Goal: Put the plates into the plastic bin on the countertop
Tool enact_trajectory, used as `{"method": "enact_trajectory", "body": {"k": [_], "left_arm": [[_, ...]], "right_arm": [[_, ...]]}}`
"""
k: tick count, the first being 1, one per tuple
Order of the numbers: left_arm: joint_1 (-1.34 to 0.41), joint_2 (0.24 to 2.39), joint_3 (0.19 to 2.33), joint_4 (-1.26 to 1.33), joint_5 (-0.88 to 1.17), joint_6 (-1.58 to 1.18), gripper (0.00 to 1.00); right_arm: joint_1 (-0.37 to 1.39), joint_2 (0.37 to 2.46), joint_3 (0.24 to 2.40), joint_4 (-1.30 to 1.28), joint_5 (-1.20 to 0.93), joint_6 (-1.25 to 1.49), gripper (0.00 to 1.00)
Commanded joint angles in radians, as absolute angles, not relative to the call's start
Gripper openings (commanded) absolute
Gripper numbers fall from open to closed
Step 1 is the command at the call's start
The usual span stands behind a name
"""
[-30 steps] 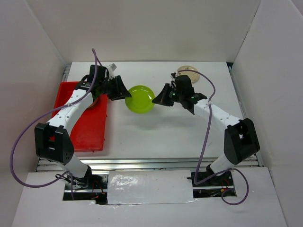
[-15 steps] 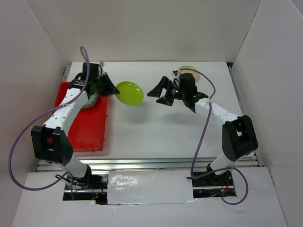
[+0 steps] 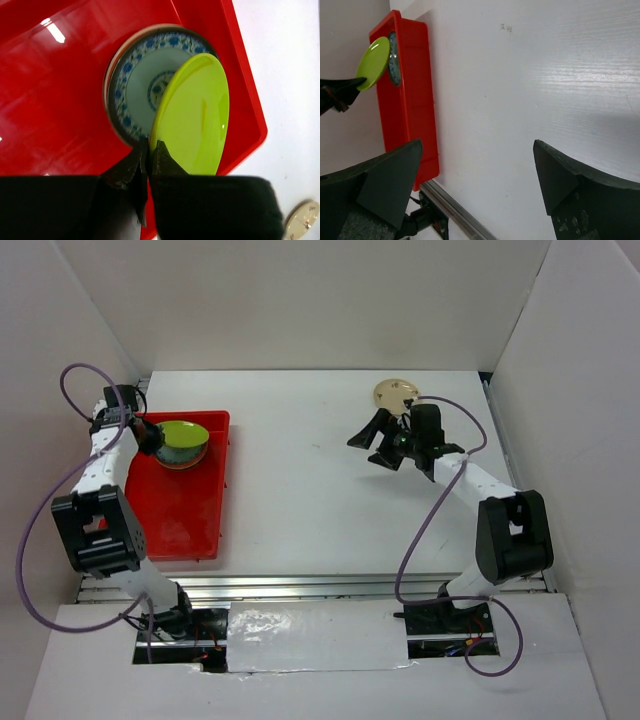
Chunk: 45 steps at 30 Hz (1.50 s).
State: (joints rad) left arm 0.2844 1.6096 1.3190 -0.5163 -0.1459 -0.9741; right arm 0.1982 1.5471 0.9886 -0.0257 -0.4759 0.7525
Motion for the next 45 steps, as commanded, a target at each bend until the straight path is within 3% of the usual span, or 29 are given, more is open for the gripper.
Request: {"method": "enact_trajectory", "body": {"k": [1,3,4,5,10,15,24,32,37,40,41,43,44,45], "left_arm": [[0.316,1.707,1.420,-0.495,-0.115,-0.977,0.04],[0.327,1.730,1.445,-0.535,-0.104,-0.977,0.47],[0.328,1.736,1.451,-0.558,-0.107,-0.983,0.82],[0.330,1.733,1.453,-0.578,-0.126,-0.994,0.99],[0.321,1.614,1.423,-0.674,-0.176,-0.983,0.99],[0.288,1.444,1.359,-0.704,-0.183,-0.864,0.99],[0.236,1.312,1.287,-0.709,0.015,-0.638,0.99],[0.224,1.235,1.194,-0.672,0.147,-0.552,0.99],[0.219,1.230,1.186,-0.658,0.161,-0.546,0.99],[0.219,1.226,1.195,-0.655,0.175,-0.545,0.99],[0.218,1.226,1.195,-0.650,0.172,-0.545,0.99],[0.218,1.232,1.201,-0.652,0.173,-0.541,0.99],[0.221,1.236,1.203,-0.650,0.179,-0.540,0.99],[0.219,1.238,1.197,-0.647,0.189,-0.538,0.99]], "right_arm": [[0.176,1.517,1.009,-0.029,-0.535,0.703,1.00],[0.172,1.525,1.022,-0.038,-0.558,0.686,1.00],[0.175,1.526,1.034,-0.044,-0.567,0.686,1.00],[0.175,1.528,1.035,-0.041,-0.565,0.687,1.00],[0.147,1.571,1.118,-0.118,-0.476,0.701,1.00],[0.030,1.742,1.239,-0.207,-0.054,0.830,1.00],[-0.101,2.204,1.694,-0.357,-0.083,0.904,1.00],[-0.150,2.439,2.009,-0.458,-0.219,0.942,0.93],[-0.153,2.640,2.314,-0.584,-0.307,0.969,0.78],[-0.153,2.639,2.306,-0.548,-0.310,0.986,0.59],[-0.155,2.620,2.271,-0.529,-0.308,0.989,0.45],[-0.155,2.622,2.267,-0.520,-0.313,0.994,0.30],[-0.156,2.629,2.282,-0.523,-0.322,0.991,0.11],[-0.155,2.628,2.283,-0.529,-0.327,0.988,0.03]]}}
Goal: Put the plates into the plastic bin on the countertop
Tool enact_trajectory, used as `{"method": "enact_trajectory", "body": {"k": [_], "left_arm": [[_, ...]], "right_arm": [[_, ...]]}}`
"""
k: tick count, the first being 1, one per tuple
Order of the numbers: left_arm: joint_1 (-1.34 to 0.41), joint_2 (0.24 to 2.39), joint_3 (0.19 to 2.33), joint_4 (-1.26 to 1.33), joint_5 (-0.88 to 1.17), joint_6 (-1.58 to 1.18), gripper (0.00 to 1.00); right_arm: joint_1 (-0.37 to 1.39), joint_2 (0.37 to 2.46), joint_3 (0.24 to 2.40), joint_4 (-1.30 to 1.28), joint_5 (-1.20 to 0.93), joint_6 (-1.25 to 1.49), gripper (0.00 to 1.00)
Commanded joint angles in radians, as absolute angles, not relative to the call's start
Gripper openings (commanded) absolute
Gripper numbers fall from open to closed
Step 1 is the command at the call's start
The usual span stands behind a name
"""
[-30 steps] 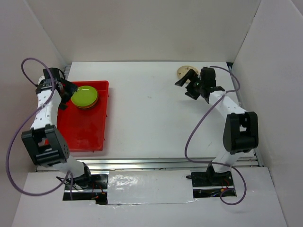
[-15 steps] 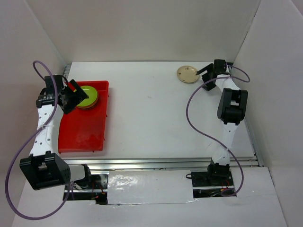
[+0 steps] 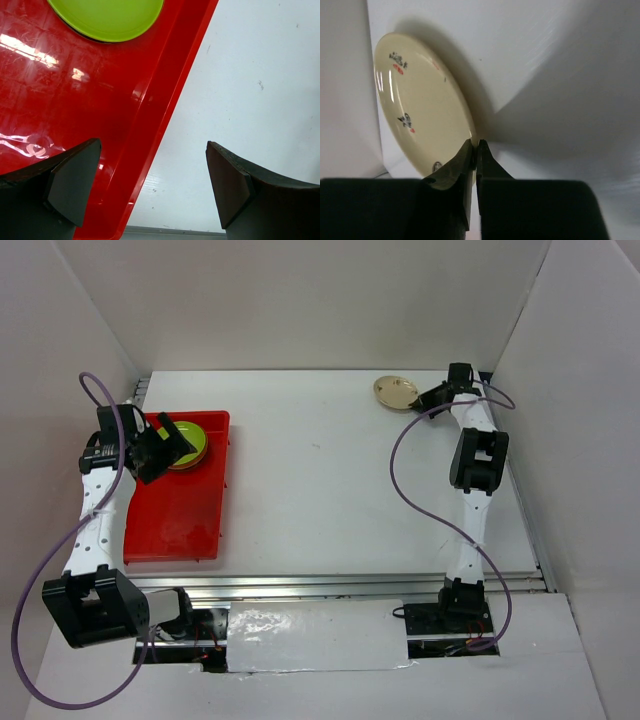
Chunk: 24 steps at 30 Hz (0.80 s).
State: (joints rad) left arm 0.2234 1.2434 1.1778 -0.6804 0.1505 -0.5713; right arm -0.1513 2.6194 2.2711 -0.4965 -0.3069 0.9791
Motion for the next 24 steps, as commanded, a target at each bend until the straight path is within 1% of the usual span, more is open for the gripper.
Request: {"method": "enact_trajectory", "body": {"k": [1,3,4,5,6,7,8,9,10,11,12,15,18,21,24], "left_arm": [[0.221,1.241,1.195,-0.643,0.196,-0.540,0.99],[0.221,1.247,1.193,-0.637,0.221,-0.532,0.99],[0.216,1.247,1.186,-0.632,0.245,-0.534,0.99],[0.212,1.241,1.184,-0.608,0.265,-0.543,0.99],[0.189,1.239,1.181,-0.586,0.303,-0.551,0.99],[0.167,1.239,1.189,-0.566,0.314,-0.563,0.99],[0.138,1.244,1.199,-0.540,0.328,-0.574,0.99],[0.067,1.253,1.233,-0.499,0.360,-0.593,0.99],[0.033,1.282,1.259,-0.482,0.373,-0.601,0.99],[-0.041,1.307,1.282,-0.448,0.388,-0.618,0.99],[-0.069,1.357,1.328,-0.434,0.437,-0.626,0.99],[-0.153,1.472,1.429,-0.436,0.500,-0.635,0.99],[-0.210,1.511,1.454,-0.393,0.543,-0.646,0.99],[-0.239,1.493,1.408,-0.301,0.572,-0.698,0.99],[-0.262,1.474,1.390,-0.287,0.555,-0.709,0.99]], "right_arm": [[-0.155,2.619,2.270,-0.511,-0.340,0.988,0.00],[-0.150,2.519,2.140,-0.424,-0.350,0.970,0.00],[-0.121,2.405,2.046,-0.413,-0.315,0.947,0.00],[-0.097,2.340,1.999,-0.410,-0.193,0.867,0.00],[-0.025,2.279,1.970,-0.431,-0.111,0.824,0.00],[0.032,2.152,1.912,-0.457,-0.031,0.786,0.00],[0.061,2.091,1.873,-0.478,0.044,0.725,0.00],[0.137,2.029,1.827,-0.474,0.151,0.701,0.00],[0.165,1.900,1.705,-0.453,0.166,0.681,0.00],[0.188,1.847,1.642,-0.396,0.152,0.661,0.00],[0.207,1.741,1.520,-0.303,0.021,0.655,0.00],[0.219,1.616,1.357,-0.186,-0.290,0.692,0.00],[0.262,1.563,1.330,-0.209,-0.359,0.680,0.00],[0.287,1.517,1.289,-0.186,-0.394,0.693,0.00],[0.293,1.490,1.258,-0.151,-0.481,0.713,0.00]]}}
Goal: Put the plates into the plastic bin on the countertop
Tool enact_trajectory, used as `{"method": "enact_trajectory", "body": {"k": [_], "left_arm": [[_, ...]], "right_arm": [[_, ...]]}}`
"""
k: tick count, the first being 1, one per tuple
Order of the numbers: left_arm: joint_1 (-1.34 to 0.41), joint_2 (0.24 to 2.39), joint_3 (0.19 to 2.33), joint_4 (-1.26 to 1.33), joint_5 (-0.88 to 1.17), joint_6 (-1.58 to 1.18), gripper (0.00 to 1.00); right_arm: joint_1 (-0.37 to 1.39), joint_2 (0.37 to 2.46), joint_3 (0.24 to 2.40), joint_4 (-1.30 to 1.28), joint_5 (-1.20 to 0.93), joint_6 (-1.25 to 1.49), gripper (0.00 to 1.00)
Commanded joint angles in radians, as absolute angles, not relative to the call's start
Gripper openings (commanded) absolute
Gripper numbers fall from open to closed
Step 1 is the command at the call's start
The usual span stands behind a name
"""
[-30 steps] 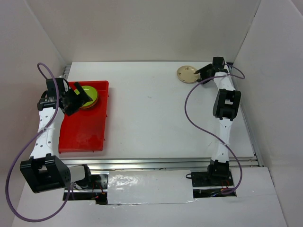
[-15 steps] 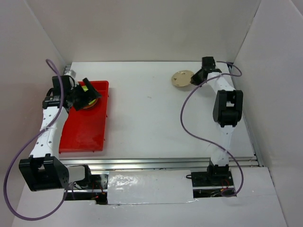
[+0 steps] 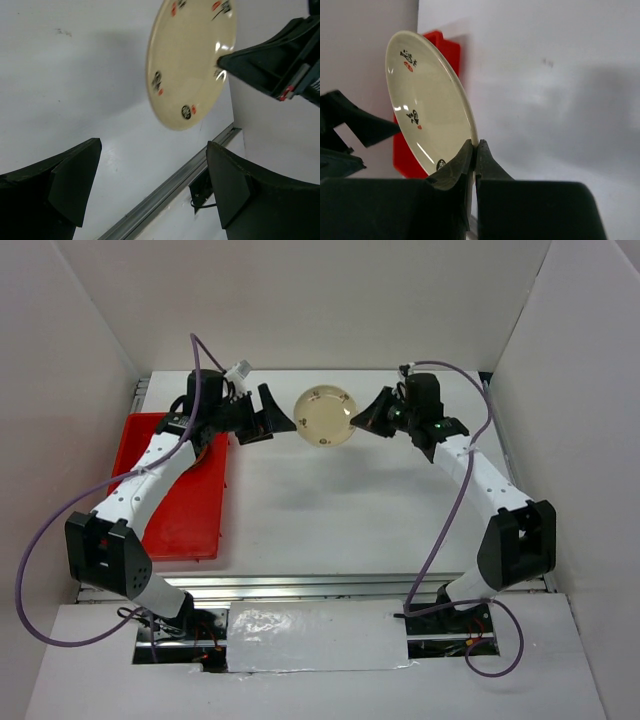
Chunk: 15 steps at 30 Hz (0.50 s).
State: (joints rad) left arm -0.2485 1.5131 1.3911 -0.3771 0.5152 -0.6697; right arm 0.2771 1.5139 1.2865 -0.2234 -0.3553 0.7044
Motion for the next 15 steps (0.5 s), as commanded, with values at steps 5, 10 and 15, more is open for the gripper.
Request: {"method": "enact_trajectory", "body": {"k": [5,10,15], "left_arm": [[-0.272,1.474,1.388,-0.290,0.551,-0.716,0.99],[-0.281,1.485,1.382,-0.305,0.511,-0.710,0.82],[-0.270,1.503,1.411,-0.354,0.474,-0.681,0.06]], "right_arm": [[0.322,1.442,1.218,-0.106,-0.544,0.744,0.00],[0.357,1.428,1.204,-0.077,-0.574,0.765,0.00],[0.396,1.442,1.213,-0.086,-0.557,0.761,0.00]]}}
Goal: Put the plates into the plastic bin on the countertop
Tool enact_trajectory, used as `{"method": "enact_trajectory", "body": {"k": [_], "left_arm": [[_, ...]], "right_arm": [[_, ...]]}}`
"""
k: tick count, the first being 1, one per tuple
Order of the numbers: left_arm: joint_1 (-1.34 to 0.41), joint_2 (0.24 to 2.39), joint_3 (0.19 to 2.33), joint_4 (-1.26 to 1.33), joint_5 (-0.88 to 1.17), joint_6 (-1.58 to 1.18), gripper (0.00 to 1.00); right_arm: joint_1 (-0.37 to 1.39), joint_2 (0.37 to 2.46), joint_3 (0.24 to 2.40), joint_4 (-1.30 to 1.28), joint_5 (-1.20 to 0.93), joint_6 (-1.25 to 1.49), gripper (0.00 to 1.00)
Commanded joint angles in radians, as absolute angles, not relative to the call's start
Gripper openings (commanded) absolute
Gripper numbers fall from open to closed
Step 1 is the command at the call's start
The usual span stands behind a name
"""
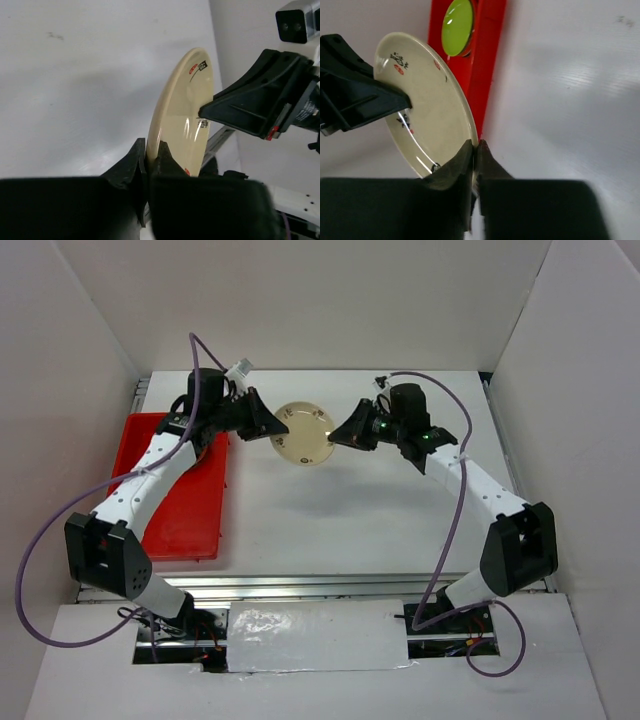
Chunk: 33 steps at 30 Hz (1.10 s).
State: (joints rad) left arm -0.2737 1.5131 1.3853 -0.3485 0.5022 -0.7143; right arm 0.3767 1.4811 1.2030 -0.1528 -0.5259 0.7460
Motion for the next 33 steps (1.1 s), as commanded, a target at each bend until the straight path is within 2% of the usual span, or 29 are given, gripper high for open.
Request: {"method": "enact_trajectory", "body": {"k": [1,3,4,5,6,7,9,12,17,23,24,25,26,28,29,31,33], "left_arm": [[-0.267,1.508,1.423,-0.395,0.459,-0.678,0.00],[-0.244,1.496,1.454,-0.435,0.320,-0.669,0.00],[-0.226,1.470,1.453,-0.481,0.105,-0.696,0.00],[-0.198,1.454,1.448,-0.503,0.103,-0.696,0.00],[-0.101,1.441,1.403,-0.515,-0.058,-0.757,0.00],[-0.030,1.416,1.364,-0.511,-0.077,-0.797,0.00],[0.174,1.398,1.225,-0.402,0.016,-0.876,0.00],[0.323,1.407,1.125,-0.249,0.105,-0.939,0.00],[0.425,1.477,1.101,-0.192,0.155,-0.982,0.00],[0.439,1.540,1.118,-0.167,0.163,-0.966,0.00],[0.440,1.555,1.124,-0.167,0.166,-0.968,0.03],[0.439,1.560,1.124,-0.170,0.164,-0.971,0.10],[0.437,1.568,1.135,-0.181,0.164,-0.969,0.44],[0.434,1.580,1.143,-0.195,0.160,-0.966,0.77],[0.433,1.582,1.153,-0.216,0.160,-0.962,0.99],[0.425,1.569,1.170,-0.233,0.157,-0.942,0.99],[0.393,1.554,1.264,-0.368,0.100,-0.901,0.99]], "right_arm": [[0.397,1.451,1.216,-0.092,-0.551,0.759,0.28],[0.385,1.448,1.206,-0.119,-0.497,0.772,0.79],[0.367,1.430,1.181,-0.145,-0.427,0.772,1.00],[0.367,1.411,1.158,-0.146,-0.382,0.773,1.00],[0.356,1.392,1.128,-0.144,-0.349,0.776,1.00],[0.351,1.340,1.062,-0.129,-0.325,0.776,1.00],[0.351,1.309,1.010,-0.095,-0.313,0.769,1.00],[0.353,1.304,0.974,-0.127,-0.318,0.741,1.00],[0.348,1.275,0.927,-0.127,-0.317,0.719,1.00],[0.345,1.243,0.911,-0.118,-0.348,0.712,1.00],[0.345,1.236,0.913,-0.115,-0.353,0.710,1.00],[0.345,1.232,0.913,-0.118,-0.354,0.712,1.00],[0.347,1.227,0.914,-0.123,-0.354,0.712,1.00],[0.347,1.209,0.911,-0.127,-0.351,0.715,1.00],[0.348,1.198,0.911,-0.130,-0.348,0.716,1.00],[0.354,1.164,0.914,-0.144,-0.338,0.710,1.00],[0.374,1.117,0.937,-0.195,-0.298,0.697,1.00]]}}
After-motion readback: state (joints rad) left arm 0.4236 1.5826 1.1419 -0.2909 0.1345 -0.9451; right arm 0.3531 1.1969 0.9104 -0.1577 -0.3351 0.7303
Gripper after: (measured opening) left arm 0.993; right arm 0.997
